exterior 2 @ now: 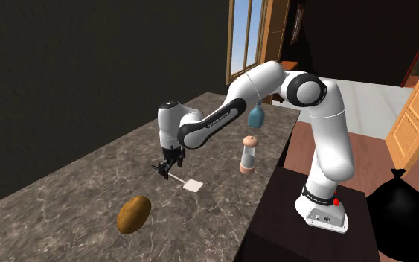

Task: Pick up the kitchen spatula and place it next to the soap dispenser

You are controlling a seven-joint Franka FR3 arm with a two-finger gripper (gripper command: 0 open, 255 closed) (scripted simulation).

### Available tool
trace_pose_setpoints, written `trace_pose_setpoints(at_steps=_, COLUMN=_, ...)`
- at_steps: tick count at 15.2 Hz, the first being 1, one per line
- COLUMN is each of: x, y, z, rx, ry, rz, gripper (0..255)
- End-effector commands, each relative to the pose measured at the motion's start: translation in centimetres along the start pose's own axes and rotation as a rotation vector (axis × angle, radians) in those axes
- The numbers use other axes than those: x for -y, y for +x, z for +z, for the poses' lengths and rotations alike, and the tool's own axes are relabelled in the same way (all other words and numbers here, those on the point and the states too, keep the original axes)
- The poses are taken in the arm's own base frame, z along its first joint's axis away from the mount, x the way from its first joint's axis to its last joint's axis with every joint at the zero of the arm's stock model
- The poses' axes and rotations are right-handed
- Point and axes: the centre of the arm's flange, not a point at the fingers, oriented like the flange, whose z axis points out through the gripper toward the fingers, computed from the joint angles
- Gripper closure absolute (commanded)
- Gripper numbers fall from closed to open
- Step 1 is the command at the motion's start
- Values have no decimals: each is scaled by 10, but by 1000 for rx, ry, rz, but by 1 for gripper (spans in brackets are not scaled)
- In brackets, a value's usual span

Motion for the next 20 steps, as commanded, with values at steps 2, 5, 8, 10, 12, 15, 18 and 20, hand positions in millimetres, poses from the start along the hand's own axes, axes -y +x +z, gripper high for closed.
trace_pose_setpoints(at_steps=2, x=0, y=0, z=13, rx=0, ry=0, rz=0, gripper=0)
trace_pose_setpoints(at_steps=5, x=0, y=0, z=13, rx=0, ry=0, rz=0, gripper=0)
trace_pose_setpoints(at_steps=8, x=0, y=0, z=13, rx=0, ry=0, rz=0, gripper=0)
trace_pose_setpoints(at_steps=10, x=0, y=0, z=13, rx=0, ry=0, rz=0, gripper=255)
trace_pose_setpoints(at_steps=12, x=0, y=0, z=13, rx=0, ry=0, rz=0, gripper=255)
trace_pose_setpoints(at_steps=15, x=0, y=0, z=13, rx=0, ry=0, rz=0, gripper=255)
trace_pose_setpoints(at_steps=18, x=0, y=0, z=13, rx=0, ry=0, rz=0, gripper=255)
trace_pose_setpoints(at_steps=20, x=0, y=1, z=8, rx=0, ry=0, rz=0, gripper=255)
